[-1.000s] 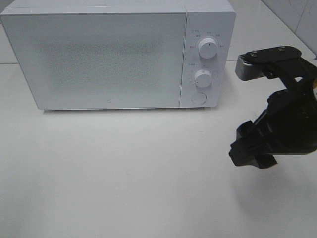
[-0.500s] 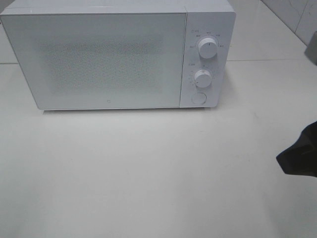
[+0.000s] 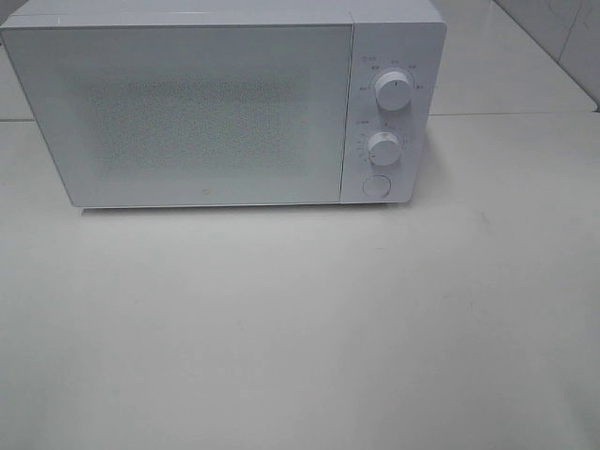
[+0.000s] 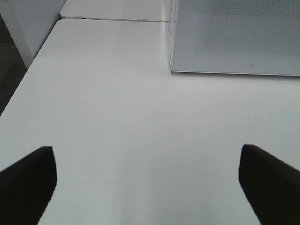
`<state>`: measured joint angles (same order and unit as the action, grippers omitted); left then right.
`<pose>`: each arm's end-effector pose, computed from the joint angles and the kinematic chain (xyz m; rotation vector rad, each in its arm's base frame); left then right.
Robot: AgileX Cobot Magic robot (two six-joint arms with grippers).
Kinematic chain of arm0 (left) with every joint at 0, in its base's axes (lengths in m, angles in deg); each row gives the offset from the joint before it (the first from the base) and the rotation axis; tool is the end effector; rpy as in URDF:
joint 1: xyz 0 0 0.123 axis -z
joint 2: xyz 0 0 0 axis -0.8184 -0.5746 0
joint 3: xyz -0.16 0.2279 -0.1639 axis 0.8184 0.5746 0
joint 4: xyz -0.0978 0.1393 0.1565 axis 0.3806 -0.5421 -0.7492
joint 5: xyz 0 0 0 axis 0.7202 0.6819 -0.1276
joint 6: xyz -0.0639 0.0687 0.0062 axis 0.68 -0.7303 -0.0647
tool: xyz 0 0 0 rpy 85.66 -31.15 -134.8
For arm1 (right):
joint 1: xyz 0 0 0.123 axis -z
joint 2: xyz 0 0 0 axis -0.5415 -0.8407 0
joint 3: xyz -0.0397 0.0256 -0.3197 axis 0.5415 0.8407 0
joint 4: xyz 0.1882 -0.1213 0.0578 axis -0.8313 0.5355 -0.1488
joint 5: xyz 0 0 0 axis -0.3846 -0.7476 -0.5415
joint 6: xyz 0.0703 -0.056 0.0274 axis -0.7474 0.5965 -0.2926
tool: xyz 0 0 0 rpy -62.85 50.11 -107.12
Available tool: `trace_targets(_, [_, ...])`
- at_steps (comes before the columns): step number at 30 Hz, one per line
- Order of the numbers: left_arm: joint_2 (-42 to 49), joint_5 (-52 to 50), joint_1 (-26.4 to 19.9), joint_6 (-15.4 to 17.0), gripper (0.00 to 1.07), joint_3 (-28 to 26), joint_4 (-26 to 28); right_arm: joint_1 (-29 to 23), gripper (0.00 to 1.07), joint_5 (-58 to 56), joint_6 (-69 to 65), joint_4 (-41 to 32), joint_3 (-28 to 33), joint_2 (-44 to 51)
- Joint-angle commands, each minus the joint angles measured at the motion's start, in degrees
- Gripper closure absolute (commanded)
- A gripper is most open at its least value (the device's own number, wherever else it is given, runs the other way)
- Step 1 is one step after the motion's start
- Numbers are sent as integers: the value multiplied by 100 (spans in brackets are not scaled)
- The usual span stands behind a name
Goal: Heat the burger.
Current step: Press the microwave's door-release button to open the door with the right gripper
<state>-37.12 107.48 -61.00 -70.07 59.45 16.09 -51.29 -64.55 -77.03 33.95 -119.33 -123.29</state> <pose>-0.0615 -0.0138 0.2686 -0.0316 2.0431 0.0053 0.0445 0.0138 0.3083 -0.2731 2.4319 0.1731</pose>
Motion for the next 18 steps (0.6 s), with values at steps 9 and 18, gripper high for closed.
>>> trace_targets(9, [103,-92,-23,34,9,11,-6,963,32,-34,69,17,481,1650])
trace_targets(18, [103,-92,-23,34,9,11,-6,1209,31,-74,46,92,642,2951])
